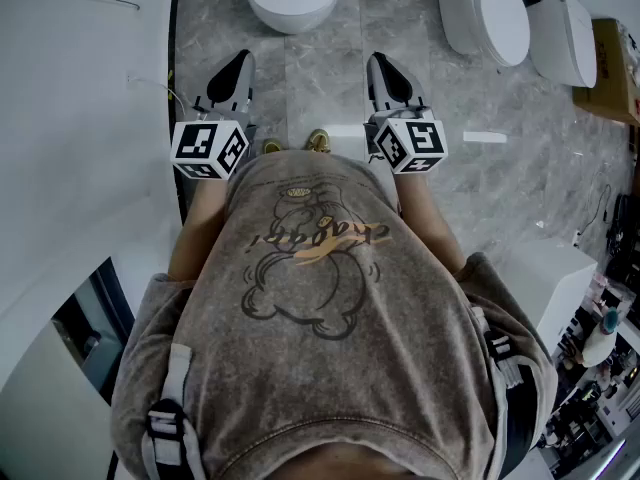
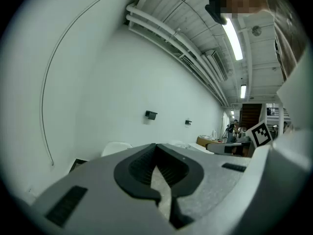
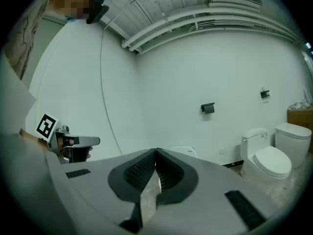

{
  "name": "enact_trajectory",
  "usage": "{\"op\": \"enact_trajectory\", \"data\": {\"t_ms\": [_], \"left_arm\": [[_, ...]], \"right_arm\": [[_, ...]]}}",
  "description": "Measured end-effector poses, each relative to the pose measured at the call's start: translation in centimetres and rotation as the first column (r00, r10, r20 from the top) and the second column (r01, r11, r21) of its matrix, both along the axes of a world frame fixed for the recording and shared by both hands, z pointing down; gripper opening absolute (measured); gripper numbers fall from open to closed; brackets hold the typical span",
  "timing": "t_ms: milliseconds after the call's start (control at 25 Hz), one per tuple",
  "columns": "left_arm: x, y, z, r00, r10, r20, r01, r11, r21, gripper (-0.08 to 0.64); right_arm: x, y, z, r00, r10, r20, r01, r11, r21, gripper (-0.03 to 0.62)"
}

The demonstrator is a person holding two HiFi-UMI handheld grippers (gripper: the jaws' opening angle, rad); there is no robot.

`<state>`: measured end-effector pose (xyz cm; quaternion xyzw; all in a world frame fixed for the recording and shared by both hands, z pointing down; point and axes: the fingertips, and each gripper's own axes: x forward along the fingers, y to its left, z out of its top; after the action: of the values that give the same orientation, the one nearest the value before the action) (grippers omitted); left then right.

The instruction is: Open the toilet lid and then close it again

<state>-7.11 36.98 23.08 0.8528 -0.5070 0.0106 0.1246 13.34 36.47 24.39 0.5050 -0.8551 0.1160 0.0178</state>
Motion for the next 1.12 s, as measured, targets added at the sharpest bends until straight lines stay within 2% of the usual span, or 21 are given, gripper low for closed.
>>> {"op": "enact_trajectory", "data": {"t_ms": [400, 680, 920, 1120], "left_arm": [[2.0, -1.0, 1.0, 1.0, -0.004, 0.002, 0.004, 1.0, -0.026, 0.009], [4.0, -3.5, 3.2, 1.0, -0.017, -0.017, 0.017, 0.999, -0.048, 0.009], [4.6, -8.5, 7.3, 1.0, 0.001, 0.007, -0.001, 0.997, -0.081, 0.009], [4.6, -15.3, 15.7, 0.999, 0.02, 0.038, -0.015, 0.993, -0.118, 0.009]], "right_arm": [[1.9, -1.4, 1.0, 1.0, -0.013, 0.016, 0.013, 1.0, -0.024, 0.028], [2.0, -3.8, 3.2, 0.995, -0.101, 0.019, 0.102, 0.994, -0.036, 0.027], [0.6, -8.8, 7.6, 0.993, -0.113, 0.027, 0.114, 0.99, -0.084, 0.028], [-0.2, -15.4, 16.5, 0.994, -0.108, 0.032, 0.111, 0.982, -0.154, 0.028]]}}
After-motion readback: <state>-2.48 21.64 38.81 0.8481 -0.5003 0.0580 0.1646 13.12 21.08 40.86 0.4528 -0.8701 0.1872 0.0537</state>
